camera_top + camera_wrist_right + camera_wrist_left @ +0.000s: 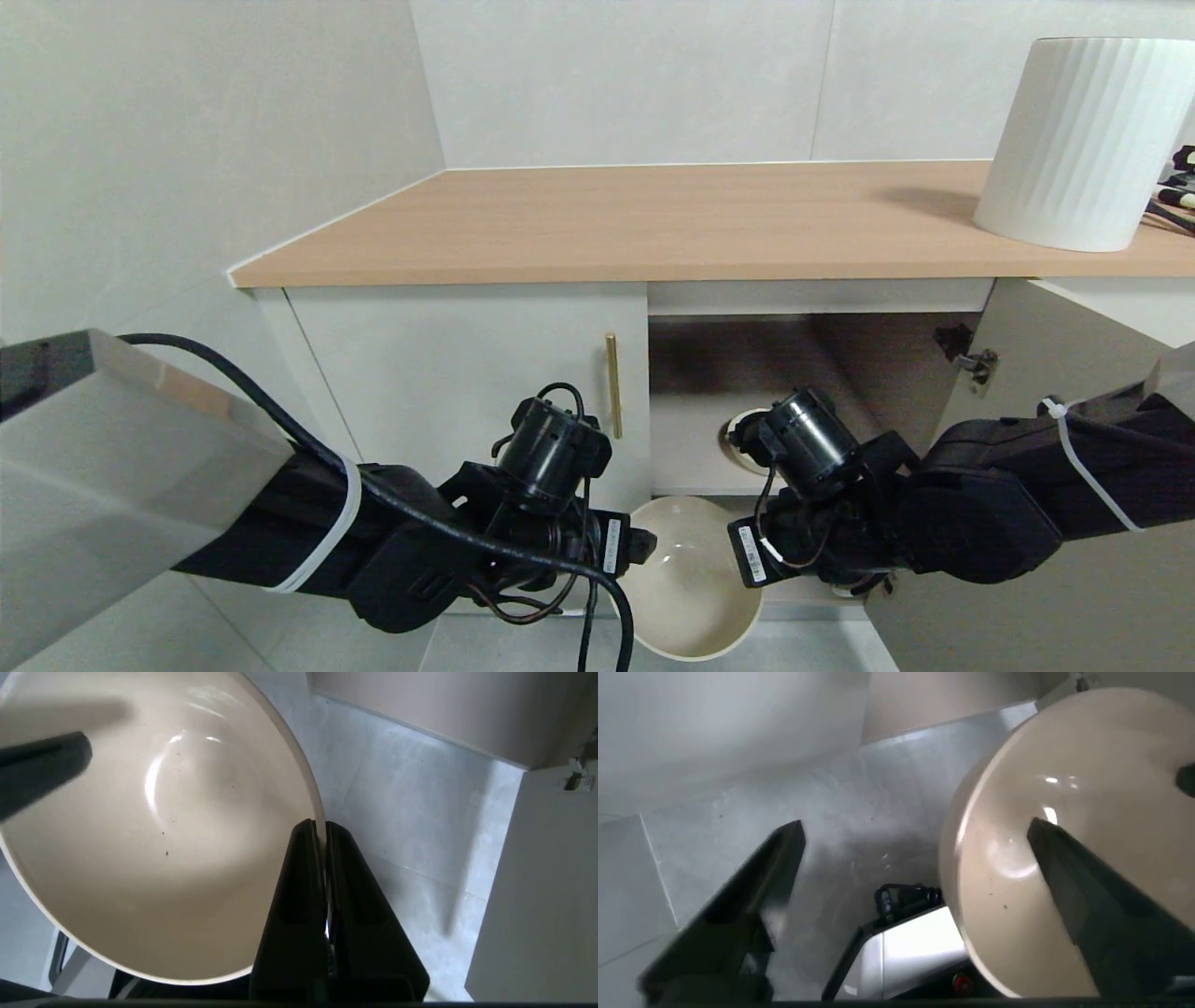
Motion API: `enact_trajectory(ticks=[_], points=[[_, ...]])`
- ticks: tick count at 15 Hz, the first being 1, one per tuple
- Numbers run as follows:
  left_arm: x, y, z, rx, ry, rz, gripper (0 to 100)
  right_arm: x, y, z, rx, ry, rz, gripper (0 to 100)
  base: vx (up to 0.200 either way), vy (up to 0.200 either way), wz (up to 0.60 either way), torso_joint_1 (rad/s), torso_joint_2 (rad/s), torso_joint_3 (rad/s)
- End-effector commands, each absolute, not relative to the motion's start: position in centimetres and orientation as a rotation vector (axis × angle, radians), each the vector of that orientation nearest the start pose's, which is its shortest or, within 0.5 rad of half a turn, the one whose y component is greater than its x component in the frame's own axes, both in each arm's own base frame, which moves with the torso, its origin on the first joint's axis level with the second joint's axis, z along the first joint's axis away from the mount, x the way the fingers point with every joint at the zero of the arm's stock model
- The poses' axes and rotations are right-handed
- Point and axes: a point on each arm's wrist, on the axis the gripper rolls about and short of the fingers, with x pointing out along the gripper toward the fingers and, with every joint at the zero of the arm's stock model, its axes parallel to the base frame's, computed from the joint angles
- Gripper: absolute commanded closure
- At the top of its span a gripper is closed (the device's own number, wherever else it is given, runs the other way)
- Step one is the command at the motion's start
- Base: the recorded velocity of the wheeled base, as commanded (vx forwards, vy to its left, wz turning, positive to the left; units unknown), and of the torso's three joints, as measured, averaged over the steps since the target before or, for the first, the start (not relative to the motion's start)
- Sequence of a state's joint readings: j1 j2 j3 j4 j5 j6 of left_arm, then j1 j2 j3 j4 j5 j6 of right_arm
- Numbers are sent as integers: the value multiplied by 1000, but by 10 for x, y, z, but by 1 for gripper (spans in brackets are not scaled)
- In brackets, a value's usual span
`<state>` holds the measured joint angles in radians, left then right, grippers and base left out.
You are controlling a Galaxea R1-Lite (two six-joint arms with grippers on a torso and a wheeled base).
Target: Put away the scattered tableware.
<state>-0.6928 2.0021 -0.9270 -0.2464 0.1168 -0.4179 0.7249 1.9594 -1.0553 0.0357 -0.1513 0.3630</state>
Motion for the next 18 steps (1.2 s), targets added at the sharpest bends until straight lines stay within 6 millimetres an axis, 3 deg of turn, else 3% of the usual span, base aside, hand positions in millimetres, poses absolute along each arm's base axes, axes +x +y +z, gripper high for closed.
enact_trajectory(ticks=[1, 3, 7, 8, 13, 14, 18], points=[[267, -218, 81, -62, 857, -369, 0, 258, 224, 105, -70, 935, 365, 100, 0, 0, 0, 0, 0, 0], [266, -217, 86, -74, 843, -372, 0, 259, 225, 103, -66, 934, 362, 100, 0, 0, 0, 0, 0, 0], [269, -217, 95, -132, 777, -380, 0, 285, 227, 96, 66, 800, 239, 100, 0, 0, 0, 0, 0, 0], [268, -216, 98, -148, 770, -378, 0, 305, 215, 92, 107, 739, 149, 100, 0, 0, 0, 0, 0, 0], [269, -215, 101, -155, 762, -377, 0, 346, 172, 82, 195, 667, 8, 100, 0, 0, 0, 0, 0, 0], [269, -215, 101, -154, 761, -376, 0, 364, 163, 75, 227, 635, -57, 100, 0, 0, 0, 0, 0, 0], [269, -215, 100, -154, 765, -376, 0, 391, 144, 64, 285, 615, -149, 100, 0, 0, 0, 0, 0, 0]])
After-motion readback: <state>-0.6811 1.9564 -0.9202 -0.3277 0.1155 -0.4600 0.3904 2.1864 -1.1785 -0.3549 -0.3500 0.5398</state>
